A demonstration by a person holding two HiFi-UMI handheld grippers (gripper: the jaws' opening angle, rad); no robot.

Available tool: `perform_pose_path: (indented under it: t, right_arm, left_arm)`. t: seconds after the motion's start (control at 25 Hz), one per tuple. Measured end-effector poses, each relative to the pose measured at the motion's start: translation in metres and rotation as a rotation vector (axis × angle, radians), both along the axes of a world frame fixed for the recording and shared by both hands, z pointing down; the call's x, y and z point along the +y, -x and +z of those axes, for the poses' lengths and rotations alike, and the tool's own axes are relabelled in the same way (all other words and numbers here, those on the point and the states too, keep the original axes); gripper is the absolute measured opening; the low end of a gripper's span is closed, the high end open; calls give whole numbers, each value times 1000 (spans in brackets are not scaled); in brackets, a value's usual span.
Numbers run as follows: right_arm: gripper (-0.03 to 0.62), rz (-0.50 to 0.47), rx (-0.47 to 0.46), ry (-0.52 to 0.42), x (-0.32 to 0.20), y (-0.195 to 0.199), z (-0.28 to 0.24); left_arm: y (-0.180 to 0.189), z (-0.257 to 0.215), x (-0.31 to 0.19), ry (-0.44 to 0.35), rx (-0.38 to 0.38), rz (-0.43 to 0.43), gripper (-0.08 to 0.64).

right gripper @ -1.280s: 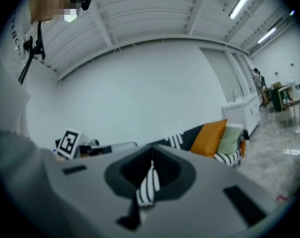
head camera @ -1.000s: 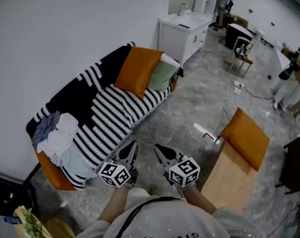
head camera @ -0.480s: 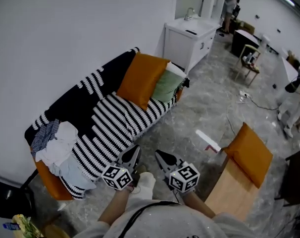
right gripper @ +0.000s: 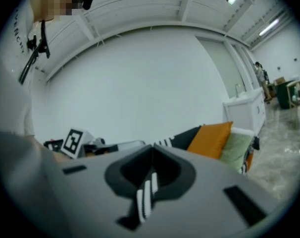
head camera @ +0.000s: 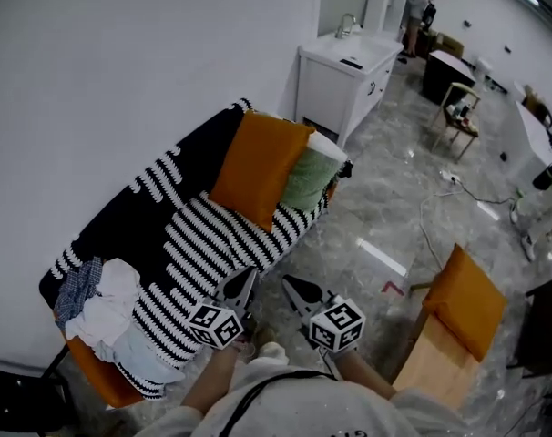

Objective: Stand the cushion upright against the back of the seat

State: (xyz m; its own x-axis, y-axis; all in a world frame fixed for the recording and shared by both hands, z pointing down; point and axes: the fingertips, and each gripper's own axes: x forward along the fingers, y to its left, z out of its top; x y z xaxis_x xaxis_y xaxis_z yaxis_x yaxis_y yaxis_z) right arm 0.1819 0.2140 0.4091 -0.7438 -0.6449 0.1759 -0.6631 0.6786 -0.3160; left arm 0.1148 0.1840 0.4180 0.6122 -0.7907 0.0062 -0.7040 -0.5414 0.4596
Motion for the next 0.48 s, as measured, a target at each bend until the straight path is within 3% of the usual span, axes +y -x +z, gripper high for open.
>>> perform_pose_path:
  t: [0.48]
  right_arm:
    - [18, 30, -3, 32, -105, 33, 17]
  left_arm:
    - [33, 15, -105, 16, 5, 21, 25]
